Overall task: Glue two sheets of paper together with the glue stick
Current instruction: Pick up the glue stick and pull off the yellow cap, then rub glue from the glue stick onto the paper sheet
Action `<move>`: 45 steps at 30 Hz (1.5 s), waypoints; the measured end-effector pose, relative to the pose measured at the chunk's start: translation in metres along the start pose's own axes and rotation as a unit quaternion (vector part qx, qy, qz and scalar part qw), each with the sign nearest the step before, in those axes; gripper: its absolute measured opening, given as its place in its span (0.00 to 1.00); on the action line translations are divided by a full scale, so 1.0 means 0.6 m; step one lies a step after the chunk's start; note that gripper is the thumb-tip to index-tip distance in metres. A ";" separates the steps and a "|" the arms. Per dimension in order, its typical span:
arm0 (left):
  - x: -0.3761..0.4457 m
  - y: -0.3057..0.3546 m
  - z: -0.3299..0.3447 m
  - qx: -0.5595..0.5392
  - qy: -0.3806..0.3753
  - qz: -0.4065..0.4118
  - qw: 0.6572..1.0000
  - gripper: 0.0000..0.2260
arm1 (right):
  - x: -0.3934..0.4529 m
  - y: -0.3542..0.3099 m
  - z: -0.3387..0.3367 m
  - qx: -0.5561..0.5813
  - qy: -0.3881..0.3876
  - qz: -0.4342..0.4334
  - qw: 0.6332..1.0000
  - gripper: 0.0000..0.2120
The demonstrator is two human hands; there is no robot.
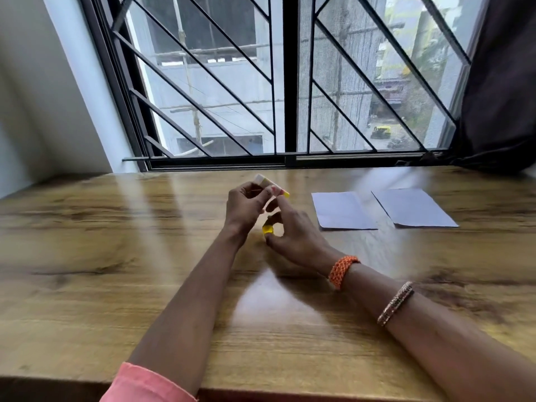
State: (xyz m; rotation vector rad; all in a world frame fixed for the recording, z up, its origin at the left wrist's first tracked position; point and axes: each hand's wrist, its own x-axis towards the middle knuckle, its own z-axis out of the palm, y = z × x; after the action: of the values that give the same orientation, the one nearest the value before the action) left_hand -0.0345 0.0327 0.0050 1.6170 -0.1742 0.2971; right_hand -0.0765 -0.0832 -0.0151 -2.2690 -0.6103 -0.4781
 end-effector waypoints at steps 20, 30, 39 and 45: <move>-0.025 0.046 0.030 -0.122 -0.014 -0.082 0.989 0.06 | 0.018 0.020 -0.067 -0.331 0.271 -0.071 0.901 0.11; -0.037 0.050 0.051 -0.169 0.002 -0.150 0.974 0.08 | 0.021 0.024 -0.075 -0.367 0.287 -0.048 0.884 0.09; -0.043 0.062 0.051 -0.155 -0.006 -0.078 0.985 0.06 | 0.021 0.025 -0.067 -0.242 0.258 -0.029 0.935 0.14; -0.043 0.055 0.050 -0.144 0.020 -0.084 0.986 0.08 | 0.019 0.028 -0.059 -0.178 0.228 -0.074 0.954 0.14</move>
State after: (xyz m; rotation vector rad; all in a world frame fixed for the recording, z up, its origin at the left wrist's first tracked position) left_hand -0.0661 -0.0013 0.0276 1.3280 -0.0457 0.1658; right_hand -0.0635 -0.1164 0.0047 -2.3284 -0.4838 -1.2310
